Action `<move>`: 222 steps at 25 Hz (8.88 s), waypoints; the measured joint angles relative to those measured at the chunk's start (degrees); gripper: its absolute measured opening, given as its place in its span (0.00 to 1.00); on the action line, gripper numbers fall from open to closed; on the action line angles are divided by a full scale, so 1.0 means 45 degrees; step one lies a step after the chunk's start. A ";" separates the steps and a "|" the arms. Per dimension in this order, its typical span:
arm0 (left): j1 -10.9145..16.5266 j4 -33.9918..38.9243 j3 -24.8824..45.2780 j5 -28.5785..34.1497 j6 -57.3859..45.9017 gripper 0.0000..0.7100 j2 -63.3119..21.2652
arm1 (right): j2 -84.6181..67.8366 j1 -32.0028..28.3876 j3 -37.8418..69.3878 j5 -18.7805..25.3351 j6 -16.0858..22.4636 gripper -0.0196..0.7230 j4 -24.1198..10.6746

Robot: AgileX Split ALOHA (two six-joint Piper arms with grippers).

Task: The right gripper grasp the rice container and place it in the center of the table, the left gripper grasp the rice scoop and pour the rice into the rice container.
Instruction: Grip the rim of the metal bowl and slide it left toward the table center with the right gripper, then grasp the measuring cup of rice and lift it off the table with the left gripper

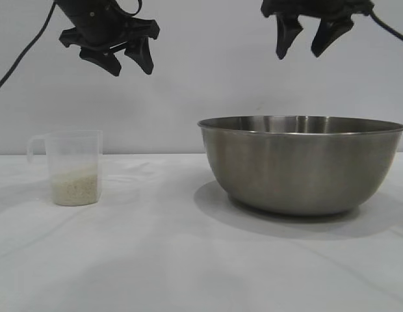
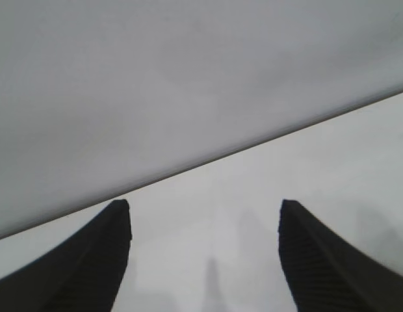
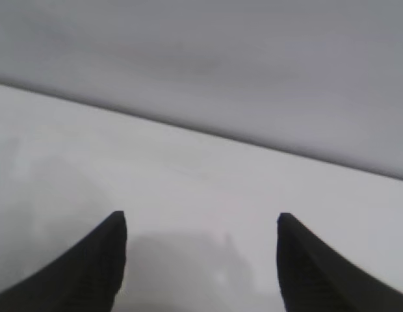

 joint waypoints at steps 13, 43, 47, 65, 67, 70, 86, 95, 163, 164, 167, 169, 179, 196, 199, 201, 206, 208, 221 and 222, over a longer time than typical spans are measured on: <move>0.0000 -0.0078 0.0000 0.0018 0.0000 0.61 0.0000 | -0.0009 0.0000 0.0216 0.3719 -0.0380 0.59 0.0867; 0.0000 -0.0225 0.0000 0.0264 0.0000 0.61 0.0000 | 0.1008 -0.0622 0.2471 0.0956 -0.0061 0.12 0.2186; 0.0000 -0.0225 0.0000 0.0264 0.0000 0.61 0.0000 | 0.1008 -0.0622 0.2471 0.0859 -0.0087 0.12 0.2664; 0.0000 -0.0225 0.0000 0.0332 0.0000 0.61 0.0000 | 0.1365 0.0416 0.2171 0.0336 -0.0608 0.12 0.3434; 0.0000 -0.0225 0.0000 0.0354 0.0000 0.61 0.0000 | 0.1365 0.0416 0.2171 0.0389 -0.0632 0.17 0.3236; 0.0000 -0.0225 0.0000 0.0352 0.0000 0.61 0.0000 | 0.1008 0.0422 0.2171 0.0389 -0.0851 0.43 0.3155; 0.0000 -0.0225 0.0000 0.0352 0.0000 0.61 -0.0025 | -0.7391 0.0422 0.8751 -0.5353 -0.1058 0.71 0.1499; 0.0000 -0.0124 0.0000 0.0361 0.0000 0.61 -0.0128 | -1.5097 0.0422 1.3335 -0.4358 -0.1058 0.71 0.1617; -0.2965 -0.2376 1.5290 -1.3337 -0.0010 0.61 -0.7382 | -2.4624 0.0422 1.4256 0.2862 -0.0315 0.71 0.1836; -0.2965 -0.2497 1.5462 -1.3357 -0.0313 0.61 -0.7382 | -2.4624 0.0422 1.4256 0.2862 -0.0315 0.71 0.1836; -0.2982 -0.2635 1.5942 -1.3438 -0.1270 0.61 -0.7382 | -2.4624 0.0422 1.4256 0.2862 -0.0315 0.71 0.1836; -0.2982 -0.2612 1.6128 -1.3536 -0.1533 0.61 -0.7108 | -2.4624 0.0422 1.4256 0.2862 -0.0315 0.71 0.1836; -0.2982 -0.1378 1.6156 -1.5289 -0.3858 0.61 -0.3834 | -2.4624 0.0422 1.4256 0.2862 -0.0315 0.71 0.1836; -0.2982 -0.0272 1.6083 -1.6685 -0.5253 0.61 -0.1169 | -2.4624 0.0422 1.4256 0.2862 -0.0315 0.71 0.1836; -0.2982 -0.0272 1.6000 -1.6685 -0.5671 0.61 -0.0829 | -2.4624 0.0422 1.4256 0.2862 -0.0315 0.71 0.1836; -0.2982 -0.0272 1.5828 -1.6685 -0.5884 0.61 -0.0768 | -2.4624 0.0422 1.4256 0.2862 -0.0315 0.71 0.1836; -0.2982 -0.0272 1.4981 -1.6685 -0.5881 0.61 -0.0442 | -2.4624 0.0422 1.4256 0.2862 -0.0315 0.71 0.1836; -0.2982 -0.0299 1.4834 -1.6685 -0.5881 0.61 -0.0344 | -2.4624 0.0422 1.4256 0.2862 -0.0315 0.71 0.1836; -0.2982 -0.0944 1.4211 -1.6685 -0.5857 0.61 0.0096 | -2.4624 0.0422 1.4256 0.2862 -0.0315 0.71 0.1836; -0.2982 -0.0944 1.4065 -1.6685 -0.5771 0.61 0.0096 | -2.4624 0.0422 1.4256 0.2862 -0.0315 0.71 0.1836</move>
